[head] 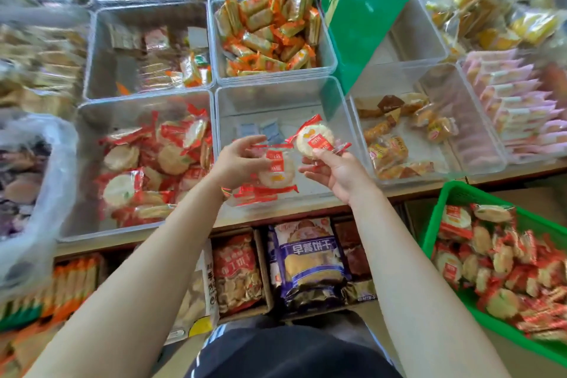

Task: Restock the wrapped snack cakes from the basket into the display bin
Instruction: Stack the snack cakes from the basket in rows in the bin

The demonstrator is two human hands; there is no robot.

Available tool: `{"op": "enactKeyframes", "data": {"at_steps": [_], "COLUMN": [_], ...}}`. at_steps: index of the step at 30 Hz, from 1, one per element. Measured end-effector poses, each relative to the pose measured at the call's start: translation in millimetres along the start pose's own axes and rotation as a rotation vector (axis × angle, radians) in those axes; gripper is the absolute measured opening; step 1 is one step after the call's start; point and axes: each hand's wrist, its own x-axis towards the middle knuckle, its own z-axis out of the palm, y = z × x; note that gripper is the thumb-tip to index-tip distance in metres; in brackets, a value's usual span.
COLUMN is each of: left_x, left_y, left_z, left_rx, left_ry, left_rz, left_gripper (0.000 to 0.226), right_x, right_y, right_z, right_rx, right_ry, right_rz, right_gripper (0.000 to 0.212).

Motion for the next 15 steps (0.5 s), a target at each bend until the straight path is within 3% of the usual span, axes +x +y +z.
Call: {"op": "enactKeyframes", "data": {"at_steps": [3, 7, 9, 12, 15], "left_x": [24.0, 52.8, 65.8, 85.5, 97.6], "left_y": [6.0, 17.3, 19.5, 13.2, 2.8], "left_z": [-16.8, -32.1, -35.1, -35.0, -31.4], "left_rx": [0.243, 0.229, 0.451, 0.815, 0.988], "left_ry": [0.152, 0.314, 0.38, 0.278, 0.194], "left_rz": [0.148, 0.367, 0.483, 0.5, 0.514], "left_gripper": [0.049, 0.044, 0.049, 0.05, 0.046], "right_x": [22.5, 51.2, 61.8, 71.7, 75.7], "right_y": [-1.4, -1.6, 2.0, 9.5, 15.1], "right_z": [12.3, 27.3, 34.5, 44.6, 47.5], "right_rx": [-0.13, -0.296, -0.427, -0.55, -0.607], "right_ry": [0.149, 0.314, 0.347, 0.357, 0.374], "right_rz": [-0.049, -0.145, -0.175, -0.203, -0.209], "right_gripper": [0.022, 0.019, 0.016, 0.015, 0.015]}}
